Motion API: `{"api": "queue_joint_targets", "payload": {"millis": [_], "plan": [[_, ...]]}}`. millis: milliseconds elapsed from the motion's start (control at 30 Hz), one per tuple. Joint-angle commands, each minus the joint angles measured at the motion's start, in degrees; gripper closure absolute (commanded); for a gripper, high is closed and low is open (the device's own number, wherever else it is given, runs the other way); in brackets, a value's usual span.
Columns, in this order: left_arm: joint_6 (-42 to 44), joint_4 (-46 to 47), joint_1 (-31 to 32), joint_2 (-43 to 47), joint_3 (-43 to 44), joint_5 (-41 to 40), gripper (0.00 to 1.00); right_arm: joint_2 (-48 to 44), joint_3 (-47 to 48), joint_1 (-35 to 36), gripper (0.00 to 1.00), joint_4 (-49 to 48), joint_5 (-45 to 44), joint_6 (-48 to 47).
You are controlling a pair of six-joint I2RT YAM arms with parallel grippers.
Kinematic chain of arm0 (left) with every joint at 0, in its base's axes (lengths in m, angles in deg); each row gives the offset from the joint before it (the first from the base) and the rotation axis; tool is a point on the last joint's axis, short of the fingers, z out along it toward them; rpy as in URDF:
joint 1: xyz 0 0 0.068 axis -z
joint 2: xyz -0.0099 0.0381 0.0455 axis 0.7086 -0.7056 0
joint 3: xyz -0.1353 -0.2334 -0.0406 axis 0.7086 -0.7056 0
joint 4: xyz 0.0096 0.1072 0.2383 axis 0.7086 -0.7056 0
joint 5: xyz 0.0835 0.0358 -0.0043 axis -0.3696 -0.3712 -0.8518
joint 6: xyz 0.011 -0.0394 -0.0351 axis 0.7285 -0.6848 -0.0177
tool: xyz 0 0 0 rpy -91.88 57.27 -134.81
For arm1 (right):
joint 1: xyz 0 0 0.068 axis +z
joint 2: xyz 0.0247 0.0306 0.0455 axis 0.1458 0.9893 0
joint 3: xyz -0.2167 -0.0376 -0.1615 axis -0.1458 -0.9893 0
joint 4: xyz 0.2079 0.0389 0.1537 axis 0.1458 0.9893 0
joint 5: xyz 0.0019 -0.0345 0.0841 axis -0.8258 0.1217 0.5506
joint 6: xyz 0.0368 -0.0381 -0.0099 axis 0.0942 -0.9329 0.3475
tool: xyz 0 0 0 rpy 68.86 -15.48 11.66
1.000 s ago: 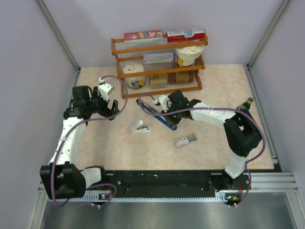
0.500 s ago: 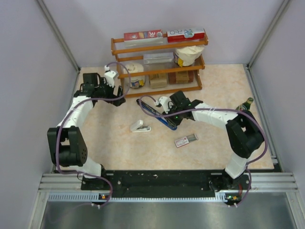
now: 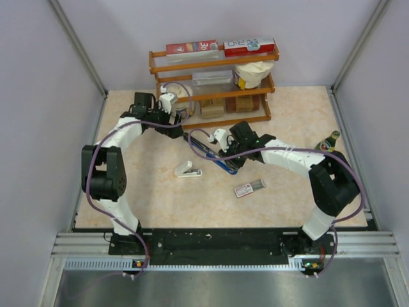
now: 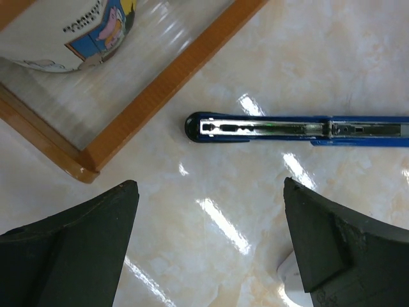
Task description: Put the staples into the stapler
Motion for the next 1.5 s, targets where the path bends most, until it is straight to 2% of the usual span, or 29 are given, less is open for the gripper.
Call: {"api": "queue_joint_targets", "payload": {"millis": [0, 567, 733, 1033, 1300, 1467], "plan": [[-2.43, 1.98, 0.39, -3.55, 6.1, 1.3, 0.01, 1.94, 0.46, -0.36, 0.73, -1.45, -2.35, -0.95], [-3.75, 2.16, 2.15, -11.73, 10.85, 3.59, 0.01, 5.11, 0.2, -1.15, 0.73, -1.89, -1.83, -1.48], [-4.19, 1.98, 2.85, -13.23, 11.38, 4.29, 0.02, 5.55, 0.11, -1.76, 0.8, -1.97, -1.39, -1.48], [-4.72, 0.66, 3.56, -13.23, 9.45, 3.41, 0.02, 5.63, -0.24, -3.08, 0.9, -1.89, 0.1, -1.39], [-4.63, -6.18, 3.64, -11.21, 8.48, -1.15, 0.02, 6.07, -0.07, -3.26, 0.91, -1.8, 0.37, -1.13], [-4.98, -6.81, 3.64, -10.86, 7.69, -2.22, 0.02, 6.25, 0.11, -3.26, 0.91, -1.8, 0.54, -0.95]]}}
